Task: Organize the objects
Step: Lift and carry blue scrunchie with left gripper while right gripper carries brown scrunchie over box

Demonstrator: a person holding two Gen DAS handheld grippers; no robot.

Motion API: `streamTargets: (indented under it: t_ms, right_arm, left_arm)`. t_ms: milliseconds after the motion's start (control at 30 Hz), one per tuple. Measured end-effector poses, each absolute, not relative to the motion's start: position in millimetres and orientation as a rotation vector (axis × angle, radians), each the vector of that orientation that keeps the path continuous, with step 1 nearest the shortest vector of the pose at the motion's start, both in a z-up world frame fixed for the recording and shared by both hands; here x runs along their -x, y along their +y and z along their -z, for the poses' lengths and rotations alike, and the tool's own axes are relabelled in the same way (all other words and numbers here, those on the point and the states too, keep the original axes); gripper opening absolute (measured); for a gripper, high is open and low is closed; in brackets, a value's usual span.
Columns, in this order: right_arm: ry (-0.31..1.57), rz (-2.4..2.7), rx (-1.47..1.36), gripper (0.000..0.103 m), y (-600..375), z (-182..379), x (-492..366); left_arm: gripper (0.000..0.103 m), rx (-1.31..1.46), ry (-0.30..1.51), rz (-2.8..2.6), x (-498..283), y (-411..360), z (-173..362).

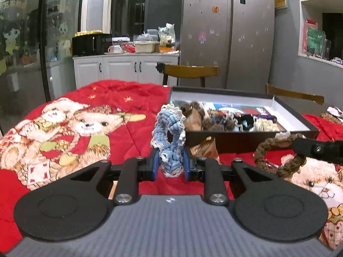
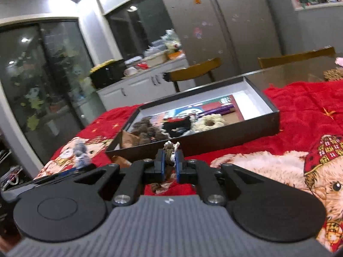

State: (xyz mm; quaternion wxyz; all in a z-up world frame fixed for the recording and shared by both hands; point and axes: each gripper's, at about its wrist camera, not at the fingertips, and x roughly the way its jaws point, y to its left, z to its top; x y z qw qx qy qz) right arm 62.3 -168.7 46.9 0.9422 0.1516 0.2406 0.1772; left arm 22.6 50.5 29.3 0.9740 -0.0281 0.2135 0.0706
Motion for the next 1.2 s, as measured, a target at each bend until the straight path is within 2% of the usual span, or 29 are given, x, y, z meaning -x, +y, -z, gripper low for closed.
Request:
streamTargets:
  t_ms: [433,767,967,1200]
  right_arm:
    - [0.382,-0.417,-0.347,0.011,-171.1,-119.4,-70.5]
    - [0.286,-0.448,-0.472,0.011,-175.4,-176.0,-113.1]
    - [0.296,-0.487,-0.568,0.011,-170.5,-189.2,-159.0]
    - [0.371,-0.487,-0.622,0.011,-159.7,-175.4,-208.3]
  left_arm:
    - [0.027,0.054,0.358,-0.105,-25.2,48.1,-86.1]
    - [0.026,0.115,0.229,-0.156,-55.6,68.1,-170.3]
    - [0.026,0.149,0.215,-0.071,-85.4,77.7,-211.1]
    - [0.026,0.166,0.225,0.012,-124.8,84.3,-220.0]
